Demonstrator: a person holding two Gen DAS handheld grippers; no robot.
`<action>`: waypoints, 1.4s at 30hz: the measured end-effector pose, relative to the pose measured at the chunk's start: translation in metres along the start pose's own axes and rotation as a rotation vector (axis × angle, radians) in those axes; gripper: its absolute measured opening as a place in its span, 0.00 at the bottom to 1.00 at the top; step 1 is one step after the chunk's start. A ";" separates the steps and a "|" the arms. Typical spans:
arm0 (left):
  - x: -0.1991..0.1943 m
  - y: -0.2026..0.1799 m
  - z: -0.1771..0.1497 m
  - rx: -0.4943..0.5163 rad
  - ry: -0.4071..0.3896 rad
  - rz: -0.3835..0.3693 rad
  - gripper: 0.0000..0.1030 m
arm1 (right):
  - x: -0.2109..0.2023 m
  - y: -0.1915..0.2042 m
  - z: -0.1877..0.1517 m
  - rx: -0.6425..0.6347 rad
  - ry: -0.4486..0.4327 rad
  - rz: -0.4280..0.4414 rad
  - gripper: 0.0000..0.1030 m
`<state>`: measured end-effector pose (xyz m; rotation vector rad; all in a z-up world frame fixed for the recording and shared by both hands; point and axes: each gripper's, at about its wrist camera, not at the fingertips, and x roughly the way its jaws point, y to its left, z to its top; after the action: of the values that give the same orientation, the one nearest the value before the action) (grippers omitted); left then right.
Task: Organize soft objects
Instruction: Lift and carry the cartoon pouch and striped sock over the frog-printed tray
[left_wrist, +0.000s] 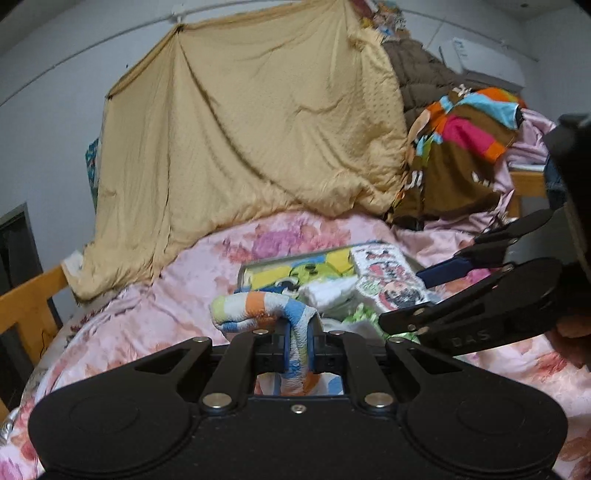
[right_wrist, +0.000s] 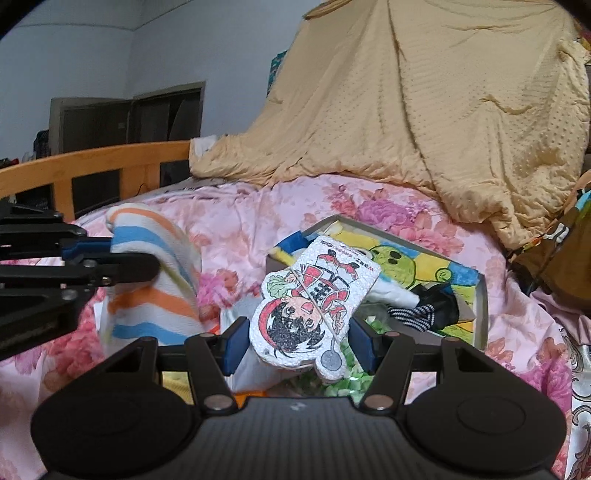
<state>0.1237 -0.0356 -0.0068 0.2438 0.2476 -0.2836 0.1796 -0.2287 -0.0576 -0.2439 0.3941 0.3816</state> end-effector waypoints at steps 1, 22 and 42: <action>-0.002 0.000 0.002 -0.012 -0.006 -0.007 0.08 | -0.001 -0.001 0.000 0.003 -0.008 -0.001 0.61; 0.030 0.033 0.053 -0.220 -0.010 -0.005 0.08 | 0.023 -0.033 0.008 0.113 -0.069 -0.056 0.61; 0.120 0.046 0.104 -0.239 -0.008 0.066 0.09 | 0.058 -0.059 0.040 0.191 -0.166 -0.056 0.62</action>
<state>0.2706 -0.0498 0.0675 0.0142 0.2628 -0.1870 0.2665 -0.2518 -0.0365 -0.0363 0.2574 0.3044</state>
